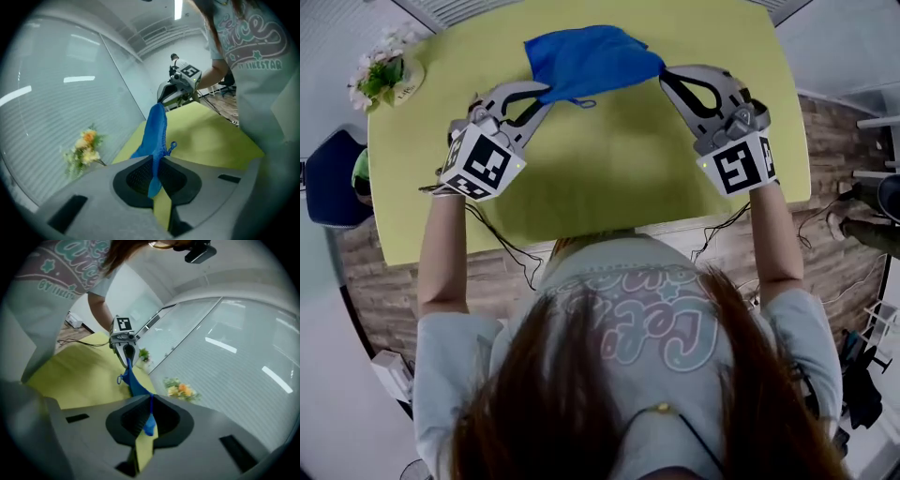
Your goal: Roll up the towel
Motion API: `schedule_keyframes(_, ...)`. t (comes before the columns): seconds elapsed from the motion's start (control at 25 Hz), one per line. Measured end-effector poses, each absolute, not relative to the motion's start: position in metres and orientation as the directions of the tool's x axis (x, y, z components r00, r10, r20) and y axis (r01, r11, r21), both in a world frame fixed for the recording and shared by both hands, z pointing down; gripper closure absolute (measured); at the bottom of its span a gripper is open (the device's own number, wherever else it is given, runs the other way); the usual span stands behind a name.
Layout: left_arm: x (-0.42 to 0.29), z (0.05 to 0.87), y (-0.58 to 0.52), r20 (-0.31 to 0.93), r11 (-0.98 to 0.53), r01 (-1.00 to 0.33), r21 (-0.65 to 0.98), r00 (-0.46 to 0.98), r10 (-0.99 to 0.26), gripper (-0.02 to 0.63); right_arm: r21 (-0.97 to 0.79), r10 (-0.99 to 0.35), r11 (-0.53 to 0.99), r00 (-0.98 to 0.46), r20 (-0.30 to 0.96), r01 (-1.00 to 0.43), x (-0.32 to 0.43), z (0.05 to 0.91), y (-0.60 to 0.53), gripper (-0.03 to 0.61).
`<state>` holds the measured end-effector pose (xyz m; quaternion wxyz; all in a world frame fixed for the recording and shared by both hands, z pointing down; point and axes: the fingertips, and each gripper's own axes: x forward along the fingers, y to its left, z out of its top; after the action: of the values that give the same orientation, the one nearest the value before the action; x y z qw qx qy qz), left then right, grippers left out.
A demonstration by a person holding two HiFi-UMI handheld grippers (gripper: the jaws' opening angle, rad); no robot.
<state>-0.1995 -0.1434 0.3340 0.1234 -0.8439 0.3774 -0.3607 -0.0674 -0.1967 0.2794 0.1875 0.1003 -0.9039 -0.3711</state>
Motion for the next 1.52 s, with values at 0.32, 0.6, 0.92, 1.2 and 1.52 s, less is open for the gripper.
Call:
schedule_keyframes(0.32, -0.185, 0.395, -0.084, 0.597, -0.688, -0.629, -0.362, 0.411, -0.689, 0.564, 0.577, -0.221, 0.811, -0.862, 0.457, 0.098, -0.027, 0.378, -0.130, 0.557)
schedule_keyframes(0.6, -0.202, 0.412, -0.055, 0.658, -0.589, -0.719, -0.371, 0.244, -0.712, 0.434, 0.566, -0.223, 0.819, -0.855, 0.468, 0.097, -0.026, 0.394, -0.121, 0.557)
schedule_keyframes(0.92, -0.180, 0.440, -0.053, 0.743, -0.339, -0.925, -0.172, 0.105, -0.661, 0.431, 0.548, -0.256, 0.836, -0.867, 0.428, 0.024, -0.026, 0.386, -0.117, 0.557)
schedule_keyframes(1.2, -0.174, 0.447, -0.073, 0.756, -0.089, -0.988, -0.124, -0.036, -0.654, 0.438, 0.546, -0.281, 0.838, -0.869, 0.408, -0.015, -0.026, 0.379, -0.116, 0.557)
schedule_keyframes(1.52, -0.187, 0.444, -0.057, 0.726, -0.209, -0.889, -0.408, -0.177, -0.665, 0.584, 0.536, -0.306, 0.843, -0.866, 0.395, -0.053, -0.018, 0.378, -0.123, 0.557)
